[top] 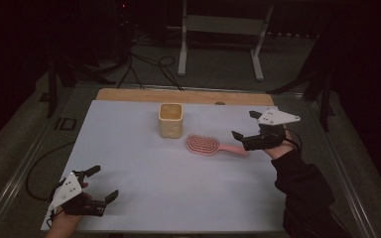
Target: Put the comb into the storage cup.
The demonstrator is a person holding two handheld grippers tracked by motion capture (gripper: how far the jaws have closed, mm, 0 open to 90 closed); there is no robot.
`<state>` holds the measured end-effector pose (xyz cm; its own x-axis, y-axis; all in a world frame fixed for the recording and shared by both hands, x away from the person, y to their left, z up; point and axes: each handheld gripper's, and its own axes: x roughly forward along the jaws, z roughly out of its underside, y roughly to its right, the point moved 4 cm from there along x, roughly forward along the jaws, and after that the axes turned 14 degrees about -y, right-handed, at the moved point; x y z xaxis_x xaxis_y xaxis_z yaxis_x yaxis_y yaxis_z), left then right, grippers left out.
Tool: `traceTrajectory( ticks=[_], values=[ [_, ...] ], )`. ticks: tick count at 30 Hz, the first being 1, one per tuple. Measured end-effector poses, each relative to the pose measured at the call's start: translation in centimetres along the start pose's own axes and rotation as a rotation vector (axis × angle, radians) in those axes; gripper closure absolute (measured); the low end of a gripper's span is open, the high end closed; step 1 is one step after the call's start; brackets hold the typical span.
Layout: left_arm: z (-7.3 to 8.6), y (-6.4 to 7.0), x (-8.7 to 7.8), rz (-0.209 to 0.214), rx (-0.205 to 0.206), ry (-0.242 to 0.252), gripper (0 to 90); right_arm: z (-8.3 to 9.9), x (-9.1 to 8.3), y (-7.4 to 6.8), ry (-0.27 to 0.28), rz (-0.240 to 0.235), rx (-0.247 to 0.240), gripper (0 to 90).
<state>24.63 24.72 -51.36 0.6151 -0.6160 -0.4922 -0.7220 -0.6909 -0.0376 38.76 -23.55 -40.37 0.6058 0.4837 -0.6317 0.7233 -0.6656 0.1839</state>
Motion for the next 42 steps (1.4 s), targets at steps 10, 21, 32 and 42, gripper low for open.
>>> traceTrajectory(
  ticks=[10, 21, 32, 42],
  values=[
    [0.0, 0.0, 0.0, 0.001, 0.002, -0.002, 0.0, 1.6, 3.4, 2.0, -0.065, -0.009, 0.039, 8.5],
    [0.1, 0.0, 0.0, 0.003, 0.0, -0.002, 0.0, 3.7, 6.5, 3.1, -0.137, -0.044, 0.08, 16.5],
    [0.1, 0.0, 0.0, 0.003, -0.002, -0.005, 0.0, 5.8, 8.9, 3.0, -0.242, -0.025, 0.101, 49.5],
    [0.1, -0.1, 0.0, 0.002, -0.003, -0.003, 0.0, 6.6, 9.7, 3.0, -0.317, -0.013, 0.08, 76.9]
  ],
)
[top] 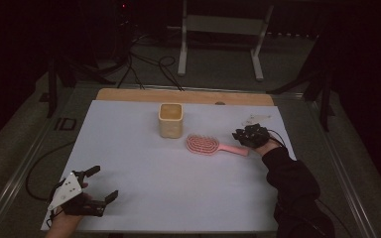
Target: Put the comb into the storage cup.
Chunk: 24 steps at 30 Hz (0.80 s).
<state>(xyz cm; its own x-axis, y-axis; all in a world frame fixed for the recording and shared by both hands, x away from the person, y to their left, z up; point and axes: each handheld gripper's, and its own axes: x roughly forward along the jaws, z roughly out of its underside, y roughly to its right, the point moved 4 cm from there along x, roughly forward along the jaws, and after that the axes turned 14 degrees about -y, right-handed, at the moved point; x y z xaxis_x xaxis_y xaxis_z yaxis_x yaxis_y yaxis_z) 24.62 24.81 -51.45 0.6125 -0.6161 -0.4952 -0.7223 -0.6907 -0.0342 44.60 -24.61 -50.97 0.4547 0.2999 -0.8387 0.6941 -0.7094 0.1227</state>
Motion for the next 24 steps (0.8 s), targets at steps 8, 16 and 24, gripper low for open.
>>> traceTrajectory(
  ticks=[8, 16, 24],
  values=[
    [0.1, 0.0, 0.0, 0.002, -0.004, -0.003, 0.0, 0.0, 0.5, -0.2, -0.043, -0.031, -0.014, 90.0],
    [0.0, 0.0, 0.0, 0.004, -0.004, 0.0, 0.0, 0.5, 1.1, -1.1, -0.094, -0.046, -0.06, 90.0],
    [0.1, 0.0, 0.0, 0.003, -0.005, -0.003, 0.0, 1.0, 1.4, -1.4, -0.122, -0.039, -0.099, 90.0]
  ],
)
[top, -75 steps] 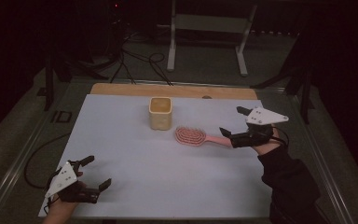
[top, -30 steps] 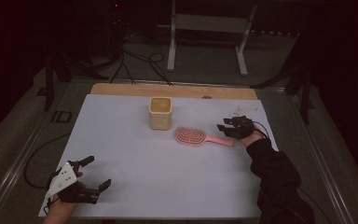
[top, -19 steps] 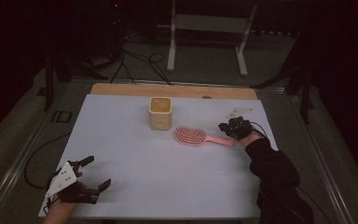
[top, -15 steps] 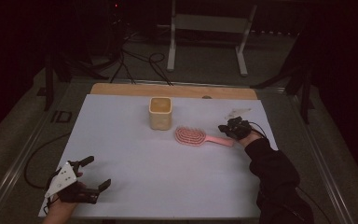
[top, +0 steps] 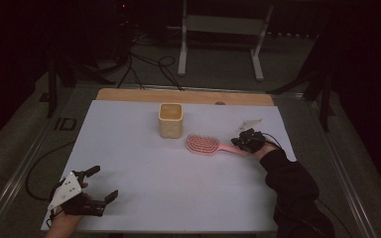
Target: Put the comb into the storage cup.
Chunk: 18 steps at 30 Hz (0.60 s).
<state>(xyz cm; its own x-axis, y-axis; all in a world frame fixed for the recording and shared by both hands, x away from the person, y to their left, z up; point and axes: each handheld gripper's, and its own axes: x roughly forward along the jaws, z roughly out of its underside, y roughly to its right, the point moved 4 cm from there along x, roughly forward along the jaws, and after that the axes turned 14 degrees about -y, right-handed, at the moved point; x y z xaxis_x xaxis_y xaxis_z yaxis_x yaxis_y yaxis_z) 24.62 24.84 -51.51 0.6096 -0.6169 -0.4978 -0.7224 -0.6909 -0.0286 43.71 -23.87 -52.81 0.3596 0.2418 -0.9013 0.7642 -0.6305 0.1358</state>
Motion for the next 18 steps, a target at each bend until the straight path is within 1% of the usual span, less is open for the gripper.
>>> traceTrajectory(
  ticks=[2, 5, 7, 9, 18],
  values=[
    [-0.02, 0.01, -0.02, -0.001, 0.003, 0.001, 0.0, 0.01, 0.01, -0.04, 0.007, -0.003, 0.007, 90.0],
    [0.02, -0.05, 0.02, 0.001, -0.004, 0.001, 0.0, 0.15, -0.19, -0.06, 0.013, -0.009, 0.014, 90.0],
    [-0.02, -0.03, -0.01, 0.0, 0.001, 0.002, 0.0, 0.23, -0.35, -0.16, 0.014, -0.011, 0.015, 90.0],
    [0.0, -0.05, 0.01, 0.001, -0.001, 0.002, 0.0, 0.25, -0.45, -0.21, 0.015, -0.007, 0.005, 90.0],
    [0.01, -0.06, -0.02, 0.0, -0.004, 0.003, 0.0, 0.04, -0.07, -0.21, 0.017, -0.004, 0.014, 90.0]
  ],
)
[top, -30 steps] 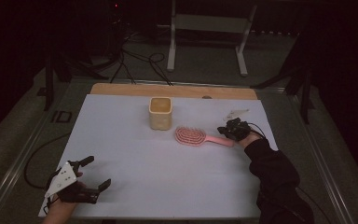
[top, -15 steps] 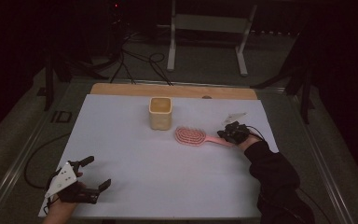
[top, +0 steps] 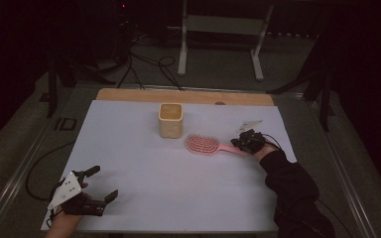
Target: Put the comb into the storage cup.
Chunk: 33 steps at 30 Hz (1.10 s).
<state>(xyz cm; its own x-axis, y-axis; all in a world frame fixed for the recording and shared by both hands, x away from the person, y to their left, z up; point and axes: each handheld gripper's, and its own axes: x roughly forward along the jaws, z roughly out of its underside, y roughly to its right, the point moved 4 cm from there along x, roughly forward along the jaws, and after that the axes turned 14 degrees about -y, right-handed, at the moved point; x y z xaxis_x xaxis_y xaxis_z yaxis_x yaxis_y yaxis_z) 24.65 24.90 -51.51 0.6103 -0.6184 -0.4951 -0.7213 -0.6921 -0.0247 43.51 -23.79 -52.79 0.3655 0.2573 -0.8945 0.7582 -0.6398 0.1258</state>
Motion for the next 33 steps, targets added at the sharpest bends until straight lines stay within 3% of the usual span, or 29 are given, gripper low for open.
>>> traceTrajectory(
  ticks=[21, 33],
  values=[
    [0.0, 0.0, 0.0, 0.001, -0.001, 0.0, 0.0, -0.5, 0.0, -0.5, -0.004, 0.011, -0.034, 90.0],
    [0.0, 0.0, 0.0, 0.002, -0.003, 0.001, 0.0, -0.8, 0.8, -0.3, -0.014, 0.016, -0.016, 90.0]
  ],
)
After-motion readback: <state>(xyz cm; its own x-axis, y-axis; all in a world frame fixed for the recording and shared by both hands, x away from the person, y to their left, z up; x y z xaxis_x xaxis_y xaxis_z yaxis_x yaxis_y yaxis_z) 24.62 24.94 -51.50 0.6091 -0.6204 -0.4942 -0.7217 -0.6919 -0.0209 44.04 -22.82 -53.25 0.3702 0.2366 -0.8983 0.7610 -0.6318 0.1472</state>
